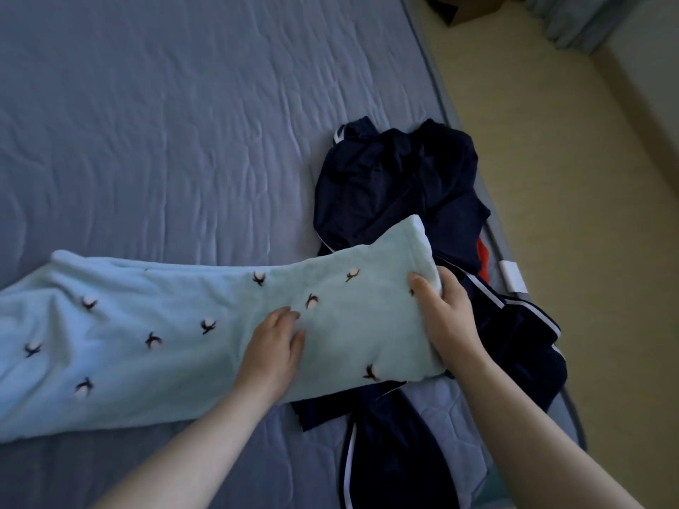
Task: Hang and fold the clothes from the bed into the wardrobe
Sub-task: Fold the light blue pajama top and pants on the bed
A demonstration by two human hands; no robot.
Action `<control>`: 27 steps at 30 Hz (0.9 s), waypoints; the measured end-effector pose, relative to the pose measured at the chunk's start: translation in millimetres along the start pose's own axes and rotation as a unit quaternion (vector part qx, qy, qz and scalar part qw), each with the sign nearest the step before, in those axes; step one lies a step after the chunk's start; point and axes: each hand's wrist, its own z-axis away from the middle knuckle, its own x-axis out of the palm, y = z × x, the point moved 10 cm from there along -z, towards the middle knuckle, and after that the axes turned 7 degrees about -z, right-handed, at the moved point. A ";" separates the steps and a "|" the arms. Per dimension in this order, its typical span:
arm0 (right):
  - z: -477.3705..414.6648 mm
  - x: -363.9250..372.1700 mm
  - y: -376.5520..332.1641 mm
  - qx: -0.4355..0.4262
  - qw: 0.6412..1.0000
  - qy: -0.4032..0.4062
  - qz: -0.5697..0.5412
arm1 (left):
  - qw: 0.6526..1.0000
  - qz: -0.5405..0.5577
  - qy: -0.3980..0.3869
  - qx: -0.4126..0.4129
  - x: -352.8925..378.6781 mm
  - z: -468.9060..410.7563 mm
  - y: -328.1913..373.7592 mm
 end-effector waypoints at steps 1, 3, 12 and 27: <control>4.6 5.6 -8.2 -0.010 1.000 -0.003 0.008 | 1.000 0.013 0.011 -0.014 -8.2 3.1 -3.4; 19.0 23.4 -26.7 -0.031 0.999 -0.020 0.029 | 0.997 0.051 0.034 -0.051 -30.2 15.8 -16.1; 87.7 118.4 -98.3 -0.071 0.995 -0.070 0.032 | 0.975 0.145 0.112 -0.124 -119.9 87.7 -102.7; 209.3 342.8 -140.4 -0.119 0.985 -0.079 0.094 | 0.964 0.145 0.147 -0.169 -244.2 203.0 -322.8</control>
